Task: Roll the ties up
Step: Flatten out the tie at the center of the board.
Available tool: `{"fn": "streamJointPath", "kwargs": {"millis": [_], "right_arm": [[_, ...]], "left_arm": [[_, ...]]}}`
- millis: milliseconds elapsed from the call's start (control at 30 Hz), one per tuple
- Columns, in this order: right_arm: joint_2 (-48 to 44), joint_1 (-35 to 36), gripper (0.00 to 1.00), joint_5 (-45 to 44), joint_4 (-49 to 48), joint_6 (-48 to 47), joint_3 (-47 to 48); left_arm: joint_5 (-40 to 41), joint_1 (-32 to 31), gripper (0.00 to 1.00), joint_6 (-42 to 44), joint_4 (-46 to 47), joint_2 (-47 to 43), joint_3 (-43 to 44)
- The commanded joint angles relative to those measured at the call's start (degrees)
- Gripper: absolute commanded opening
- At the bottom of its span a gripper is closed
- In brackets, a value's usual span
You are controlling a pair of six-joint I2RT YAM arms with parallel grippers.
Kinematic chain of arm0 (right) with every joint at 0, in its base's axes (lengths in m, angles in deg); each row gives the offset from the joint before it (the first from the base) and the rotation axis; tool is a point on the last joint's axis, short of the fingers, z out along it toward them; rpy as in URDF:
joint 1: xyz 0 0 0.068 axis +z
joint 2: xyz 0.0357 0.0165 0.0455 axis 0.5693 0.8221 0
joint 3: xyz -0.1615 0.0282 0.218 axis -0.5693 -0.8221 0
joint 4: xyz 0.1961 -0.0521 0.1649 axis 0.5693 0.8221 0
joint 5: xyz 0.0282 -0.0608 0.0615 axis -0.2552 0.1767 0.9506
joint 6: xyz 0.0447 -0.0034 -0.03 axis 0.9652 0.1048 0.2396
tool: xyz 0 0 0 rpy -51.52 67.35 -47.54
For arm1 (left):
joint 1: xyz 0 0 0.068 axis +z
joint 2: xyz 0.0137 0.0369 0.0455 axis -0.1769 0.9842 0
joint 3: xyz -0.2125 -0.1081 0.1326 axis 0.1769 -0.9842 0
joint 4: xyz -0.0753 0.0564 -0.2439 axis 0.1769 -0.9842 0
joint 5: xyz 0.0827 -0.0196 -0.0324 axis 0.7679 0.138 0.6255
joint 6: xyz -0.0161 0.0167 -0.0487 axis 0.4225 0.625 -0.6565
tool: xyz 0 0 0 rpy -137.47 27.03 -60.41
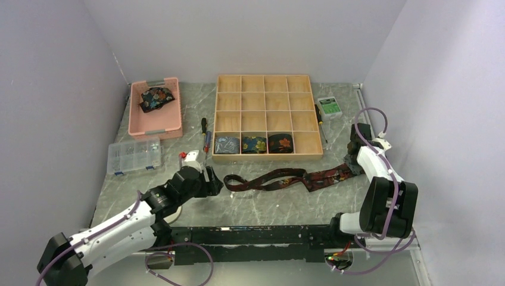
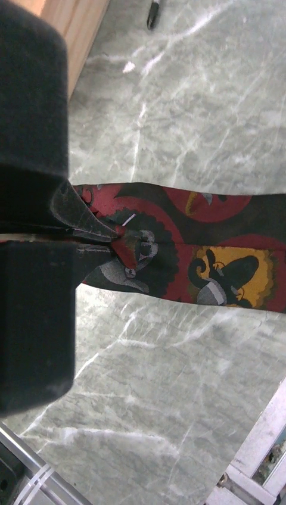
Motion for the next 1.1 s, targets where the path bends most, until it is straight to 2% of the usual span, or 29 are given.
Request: {"fn": "streamJointPath", "kwargs": {"millis": [0,67,100,133,200,233,300,400,467,633,733,833,933,1000,1067], "right_arm": [[-1.4,-1.9,0.00,-0.7,-3.3,-0.4,-2.0],[-1.0,-2.0,0.00,0.2,-3.7,-0.4,-2.4],[-1.1,-2.0,0.00,0.8,-4.0,-0.3,-2.6],[-1.2,-2.0,0.00,1.2,-4.3,-0.2,-2.8],[-1.1,-2.0,0.00,2.1,-5.0,-0.2,-3.1],[-0.8,-2.0,0.00,2.5,-5.3,-0.2,-3.1],[0.3,-2.0,0.00,3.0,-5.4,-0.1,-2.6],[2.3,-2.0,0.00,4.4,-5.8,-0.1,-1.8],[3.3,-2.0,0.00,5.3,-6.1,-0.1,-1.2],[4.3,-2.0,0.00,6.9,-7.0,-0.3,-1.2],[4.7,-2.0,0.00,7.6,-7.5,-0.5,-1.5],[5.1,-2.0,0.00,7.7,-7.8,-0.7,-1.9],[5.4,-2.0,0.00,8.0,-8.0,-0.9,-2.0],[5.5,-2.0,0.00,8.3,-8.2,-1.0,-2.0],[5.4,-2.0,0.00,8.3,-8.3,-1.1,-2.1]], "left_arm": [[-2.9,-0.2,0.78,6.0,15.3,4.3,-0.4],[-4.7,-0.5,0.78,9.0,15.2,7.2,1.9],[-4.2,-1.4,0.83,10.1,14.7,8.3,2.8],[-2.2,-3.2,0.84,10.9,13.9,9.0,3.2],[5.7,-9.2,0.86,12.6,14.4,8.9,2.1],[10.1,-12.9,0.92,13.7,15.3,8.5,1.3],[20.5,-21.6,0.94,15.5,15.2,9.2,0.8],[32.0,-30.7,0.94,15.4,12.3,15.3,1.9],[35.2,-34.5,0.94,13.8,12.1,20.7,2.4],[41.2,-37.2,0.94,12.4,14.3,33.3,4.3],[50.4,-37.2,0.94,11.0,12.4,40.7,8.0],[55.2,-37.2,0.94,12.3,15.5,42.9,9.2],[56.7,-36.9,0.94,15.1,22.5,41.1,6.8],[55.0,-35.4,0.93,21.3,32.0,40.4,4.2],[51.7,-33.0,0.87,26.6,40.5,40.2,3.0]]}}
